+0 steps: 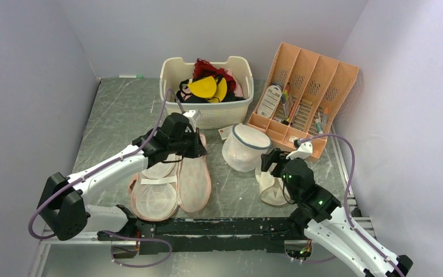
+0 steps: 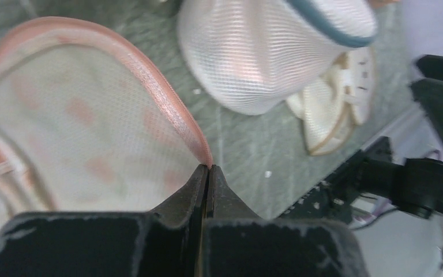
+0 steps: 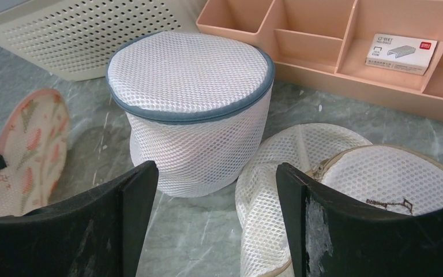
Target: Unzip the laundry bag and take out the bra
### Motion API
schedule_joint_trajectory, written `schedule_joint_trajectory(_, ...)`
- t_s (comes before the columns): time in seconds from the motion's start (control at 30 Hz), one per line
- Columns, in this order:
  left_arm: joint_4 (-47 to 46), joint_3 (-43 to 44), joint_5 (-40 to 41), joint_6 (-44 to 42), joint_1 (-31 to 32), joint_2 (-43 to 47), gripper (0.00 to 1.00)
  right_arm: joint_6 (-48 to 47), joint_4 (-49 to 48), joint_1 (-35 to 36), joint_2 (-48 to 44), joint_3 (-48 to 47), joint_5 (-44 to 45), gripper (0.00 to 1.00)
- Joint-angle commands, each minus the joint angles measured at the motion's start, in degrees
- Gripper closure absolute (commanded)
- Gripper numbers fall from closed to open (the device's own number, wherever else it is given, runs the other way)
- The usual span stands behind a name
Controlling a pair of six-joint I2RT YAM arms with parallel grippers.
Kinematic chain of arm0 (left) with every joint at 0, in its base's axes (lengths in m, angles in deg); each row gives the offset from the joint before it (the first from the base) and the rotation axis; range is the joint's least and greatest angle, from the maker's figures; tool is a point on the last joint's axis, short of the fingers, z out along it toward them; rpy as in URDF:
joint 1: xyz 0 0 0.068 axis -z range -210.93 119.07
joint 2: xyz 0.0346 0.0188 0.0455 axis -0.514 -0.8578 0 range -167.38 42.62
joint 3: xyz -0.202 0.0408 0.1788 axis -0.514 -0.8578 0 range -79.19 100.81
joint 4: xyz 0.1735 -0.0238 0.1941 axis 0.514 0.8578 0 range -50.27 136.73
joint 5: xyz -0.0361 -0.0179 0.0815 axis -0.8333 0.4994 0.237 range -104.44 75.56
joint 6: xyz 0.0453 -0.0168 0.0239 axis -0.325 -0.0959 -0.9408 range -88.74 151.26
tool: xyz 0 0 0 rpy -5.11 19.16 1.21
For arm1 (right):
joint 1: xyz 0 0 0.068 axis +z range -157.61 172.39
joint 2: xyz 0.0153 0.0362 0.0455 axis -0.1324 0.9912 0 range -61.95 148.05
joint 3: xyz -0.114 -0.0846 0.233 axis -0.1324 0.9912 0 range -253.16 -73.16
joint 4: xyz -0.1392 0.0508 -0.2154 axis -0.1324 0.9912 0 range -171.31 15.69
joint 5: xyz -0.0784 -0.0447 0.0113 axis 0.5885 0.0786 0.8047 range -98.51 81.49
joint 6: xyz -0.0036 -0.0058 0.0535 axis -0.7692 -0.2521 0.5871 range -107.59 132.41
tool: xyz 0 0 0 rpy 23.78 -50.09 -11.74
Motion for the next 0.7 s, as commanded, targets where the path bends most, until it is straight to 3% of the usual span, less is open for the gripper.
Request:
schedule_joint_trajectory(0.0,-10.01,4.09,-12.96,0.99,-0.74,-1.32,0.93,0.01,-0.71,0.16,0.36,-1.78,0.81,0.25)
schedule_joint_trajectory(0.23,-11.67,11.03,-18.17,1.68,-0.84,-3.28,0.93,-0.52,-0.02,0.11,-0.20,-2.50,-0.26,0.24)
schedule_joint_trajectory(0.43,-2.39,8.26,-11.81,2.30,-2.18,-3.04,0.93,-2.72,-1.61,0.13,-0.64,-1.83,-1.18,0.21)
schedule_joint_trajectory(0.67,5.09,-0.70,-2.60,1.81,-6.72,-0.50,0.93,-3.73,-1.91,0.11,0.22,-2.01,-1.34,0.20)
